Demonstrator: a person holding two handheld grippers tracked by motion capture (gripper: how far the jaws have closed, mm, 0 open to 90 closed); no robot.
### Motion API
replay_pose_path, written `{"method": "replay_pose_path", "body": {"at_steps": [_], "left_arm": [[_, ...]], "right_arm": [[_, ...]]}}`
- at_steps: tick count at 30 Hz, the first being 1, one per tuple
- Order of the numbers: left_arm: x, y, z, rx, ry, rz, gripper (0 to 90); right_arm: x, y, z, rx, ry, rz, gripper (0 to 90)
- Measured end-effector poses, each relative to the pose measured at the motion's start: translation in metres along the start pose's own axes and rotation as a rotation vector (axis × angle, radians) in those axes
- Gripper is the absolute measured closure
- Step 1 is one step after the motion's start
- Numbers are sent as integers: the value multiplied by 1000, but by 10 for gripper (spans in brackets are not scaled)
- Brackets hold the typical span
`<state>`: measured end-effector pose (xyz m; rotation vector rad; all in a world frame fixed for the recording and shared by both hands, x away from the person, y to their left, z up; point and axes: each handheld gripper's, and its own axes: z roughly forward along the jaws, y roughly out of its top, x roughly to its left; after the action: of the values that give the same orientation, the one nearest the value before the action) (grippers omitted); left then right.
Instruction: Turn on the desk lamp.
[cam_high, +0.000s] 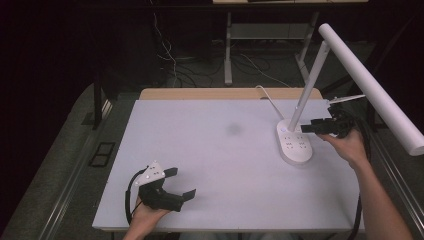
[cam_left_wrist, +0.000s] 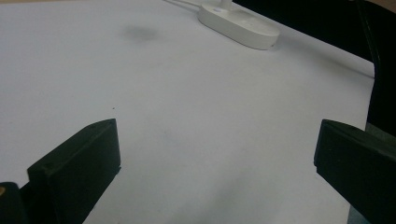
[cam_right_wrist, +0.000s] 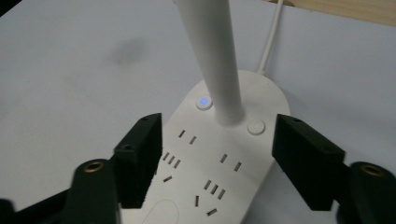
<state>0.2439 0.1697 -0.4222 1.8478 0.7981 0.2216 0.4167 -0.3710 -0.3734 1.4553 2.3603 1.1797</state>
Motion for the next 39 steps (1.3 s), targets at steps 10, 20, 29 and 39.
{"method": "replay_pose_path", "body": {"at_steps": [10, 20, 29, 39], "left_arm": [[0, 0, 2, 8, -2, 7, 0], [0, 0, 2, 12, 1, 9, 0], [1, 0, 3, 18, 5, 5, 0], [1, -1, 4, 24, 6, 4, 0]], "right_arm": [[-17, -4, 10, 4, 11, 8, 691], [-24, -4, 25, 1, 28, 26, 878], [-33, -7, 40, 15, 11, 63, 897], [-38, -8, 53, -3, 5, 67, 897]]}}
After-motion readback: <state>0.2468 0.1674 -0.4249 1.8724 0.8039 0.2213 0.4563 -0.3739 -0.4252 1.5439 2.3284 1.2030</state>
